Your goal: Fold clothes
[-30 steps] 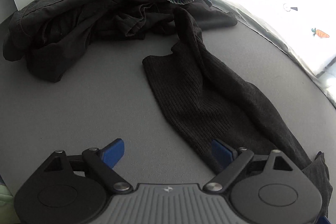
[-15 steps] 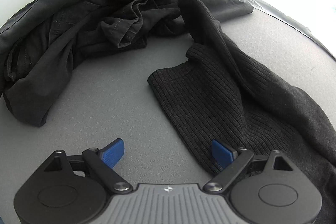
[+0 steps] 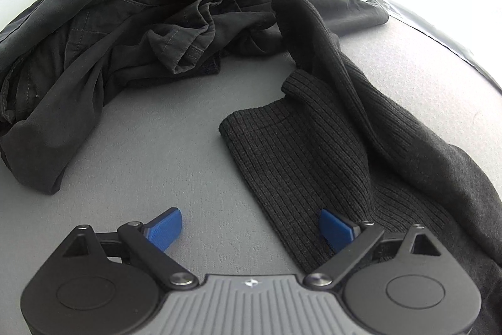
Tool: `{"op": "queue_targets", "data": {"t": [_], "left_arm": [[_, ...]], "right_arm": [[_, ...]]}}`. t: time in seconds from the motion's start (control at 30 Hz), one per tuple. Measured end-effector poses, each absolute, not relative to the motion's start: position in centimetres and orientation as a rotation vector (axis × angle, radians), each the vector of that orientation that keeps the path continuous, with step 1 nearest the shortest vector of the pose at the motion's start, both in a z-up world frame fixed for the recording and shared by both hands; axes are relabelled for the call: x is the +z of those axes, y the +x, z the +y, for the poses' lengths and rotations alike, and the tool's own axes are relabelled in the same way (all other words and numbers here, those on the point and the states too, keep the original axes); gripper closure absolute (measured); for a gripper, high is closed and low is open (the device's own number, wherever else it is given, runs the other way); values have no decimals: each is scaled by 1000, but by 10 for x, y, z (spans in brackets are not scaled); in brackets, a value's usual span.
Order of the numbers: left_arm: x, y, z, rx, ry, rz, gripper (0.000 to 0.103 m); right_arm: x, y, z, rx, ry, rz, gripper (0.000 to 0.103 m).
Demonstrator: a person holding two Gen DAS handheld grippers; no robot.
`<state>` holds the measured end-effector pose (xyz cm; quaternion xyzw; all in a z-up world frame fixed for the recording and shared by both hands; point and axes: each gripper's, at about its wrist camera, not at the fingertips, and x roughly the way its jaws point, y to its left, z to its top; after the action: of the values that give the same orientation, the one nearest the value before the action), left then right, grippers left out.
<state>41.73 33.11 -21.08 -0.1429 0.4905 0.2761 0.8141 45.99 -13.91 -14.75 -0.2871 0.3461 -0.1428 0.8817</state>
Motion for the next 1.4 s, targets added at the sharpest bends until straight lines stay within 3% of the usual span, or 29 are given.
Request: {"op": "queue_targets", "data": {"t": [0.17,0.2,0.23,0.3,0.63,0.7,0.8,0.93,0.97,1.0,1.03,1.13,1.23,1.4], "left_arm": [[-209,421,333,599,-296,1050,8],[-209,421,334,601,-305,1050,8],[-209,421,335,604,-314,1048,8],[-209,419,335,612,-335,1042,8],[-211,417,331,591,-348,994,10],[-209,416,330,584,-344,983,13],[-206,415,326,574,-336,957,24],[-201,411,321,562,-345,921,58],[-200,410,321,559,-356,912,74],[-200,410,321,553,-376,906,83],[-199,409,323,539,-408,903,99],[-193,404,326,544,-478,879,99],[-176,392,327,564,-506,822,99],[-134,360,318,574,-548,698,99]], "right_arm": [[-133,491,-214,-550,-419,784,91],[-134,488,-217,-572,-434,775,82],[-137,481,-217,-591,-468,764,62],[-145,467,-215,-607,-491,766,40],[-186,408,-215,-575,-127,963,39],[-188,404,-220,-595,-56,964,35],[-187,399,-236,-639,89,959,23],[-190,384,-270,-683,445,941,22],[-192,379,-279,-678,558,923,22],[-197,373,-287,-658,672,894,27],[-201,367,-295,-635,781,864,48],[-200,361,-304,-584,911,791,89],[-181,363,-307,-554,845,722,96],[-150,360,-329,-496,830,614,98]]}}
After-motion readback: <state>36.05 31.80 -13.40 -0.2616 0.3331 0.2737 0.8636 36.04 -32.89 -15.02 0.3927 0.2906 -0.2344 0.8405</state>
